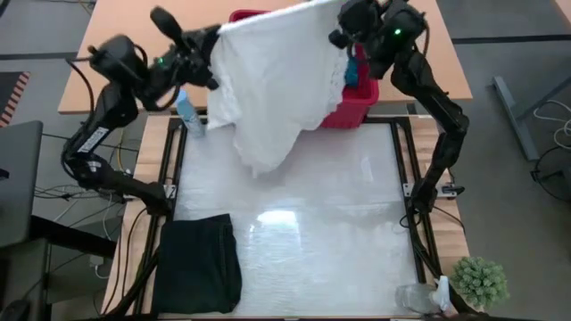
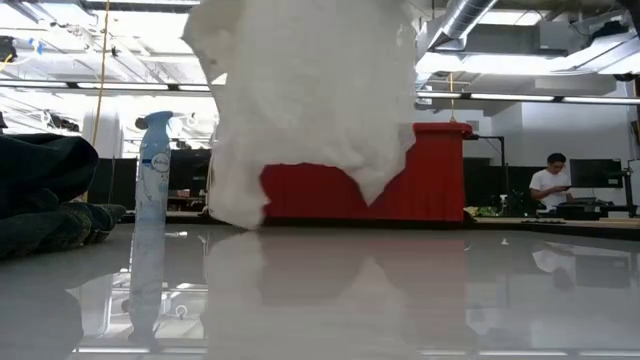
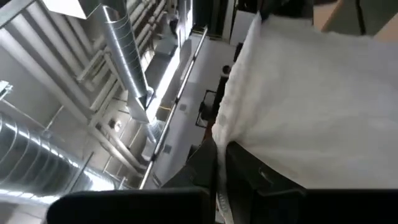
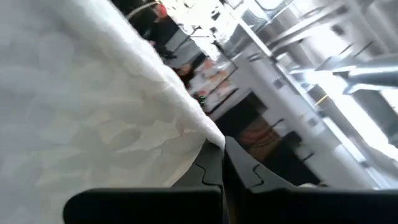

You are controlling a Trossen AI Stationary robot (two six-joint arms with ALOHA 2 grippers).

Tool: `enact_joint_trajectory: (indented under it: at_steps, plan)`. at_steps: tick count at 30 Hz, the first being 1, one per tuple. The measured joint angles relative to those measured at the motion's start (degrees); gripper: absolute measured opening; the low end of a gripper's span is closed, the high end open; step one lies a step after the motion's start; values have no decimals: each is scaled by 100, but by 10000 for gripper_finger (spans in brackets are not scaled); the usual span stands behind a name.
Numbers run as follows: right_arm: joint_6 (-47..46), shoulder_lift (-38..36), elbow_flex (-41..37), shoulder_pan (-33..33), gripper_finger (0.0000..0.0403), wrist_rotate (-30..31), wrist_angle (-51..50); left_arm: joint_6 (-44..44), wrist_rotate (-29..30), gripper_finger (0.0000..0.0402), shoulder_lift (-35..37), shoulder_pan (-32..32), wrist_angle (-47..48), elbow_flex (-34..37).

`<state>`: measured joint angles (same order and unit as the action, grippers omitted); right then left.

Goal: Fold Laundry from Bin
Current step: Fold the white dress from the red bin

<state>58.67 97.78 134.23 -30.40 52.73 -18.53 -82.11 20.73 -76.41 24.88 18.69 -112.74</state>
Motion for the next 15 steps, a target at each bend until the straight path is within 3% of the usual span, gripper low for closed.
enact_joint_trajectory:
  at_steps: [5,11,15]
  plan:
    - [171,-205,32,96,19,225,-443,-11,238,8,-477,372,665,-329]
    - [-1422,-367,23,312,19,263,-2695,220,946,8,-810,372,2889,-329]
    - [-2233,-367,18,205,19,136,-3885,325,582,8,-819,246,3452,-329]
